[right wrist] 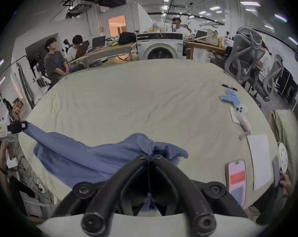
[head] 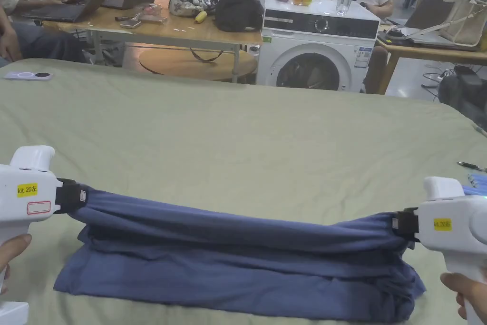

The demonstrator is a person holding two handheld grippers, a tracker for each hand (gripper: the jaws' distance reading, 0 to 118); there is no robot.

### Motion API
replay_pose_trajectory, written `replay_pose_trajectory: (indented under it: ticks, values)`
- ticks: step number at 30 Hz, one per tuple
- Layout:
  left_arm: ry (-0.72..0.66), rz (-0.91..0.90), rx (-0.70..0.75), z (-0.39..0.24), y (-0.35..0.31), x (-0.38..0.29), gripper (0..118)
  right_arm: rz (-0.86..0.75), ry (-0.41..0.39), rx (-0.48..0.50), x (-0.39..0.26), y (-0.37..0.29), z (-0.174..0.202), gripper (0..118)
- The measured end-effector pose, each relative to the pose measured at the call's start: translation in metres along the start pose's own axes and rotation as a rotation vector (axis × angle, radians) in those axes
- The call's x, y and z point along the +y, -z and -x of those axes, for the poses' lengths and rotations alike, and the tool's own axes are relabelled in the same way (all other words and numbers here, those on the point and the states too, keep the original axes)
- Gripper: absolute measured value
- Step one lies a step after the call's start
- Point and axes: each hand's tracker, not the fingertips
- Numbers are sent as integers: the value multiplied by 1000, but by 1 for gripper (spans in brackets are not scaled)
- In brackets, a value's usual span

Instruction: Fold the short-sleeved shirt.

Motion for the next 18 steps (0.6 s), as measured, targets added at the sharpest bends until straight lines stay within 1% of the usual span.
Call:
replay_pose_trajectory:
  ticks: [2,3,4,6,7,9,11,12,15,17,18]
  values:
    - [5,18,-9,4,-7,-13,0,17,-18,-14,-17,-9,3,0]
    - [1,51,-8,9,-6,-18,0,63,-36,-28,-27,-12,4,0]
    - [4,78,-3,8,-5,-24,0,70,-41,-26,-35,-12,5,0]
    - [24,159,21,13,5,-38,0,154,-99,-64,-51,2,2,0]
    - [29,190,28,14,10,-44,0,162,-115,-78,-58,6,3,0]
    - [27,275,30,15,26,-58,0,245,-151,-102,-73,25,3,0]
    - [32,344,47,20,41,-70,0,261,-168,-117,-83,39,0,0]
    - [32,368,61,21,48,-76,0,271,-165,-120,-87,45,-1,0]
    - [13,323,52,24,50,-82,0,254,-166,-122,-91,51,-2,0]
    - [9,328,57,21,50,-78,0,237,-169,-130,-88,49,1,0]
    - [13,329,62,22,47,-74,1,244,-160,-133,-87,47,1,6]
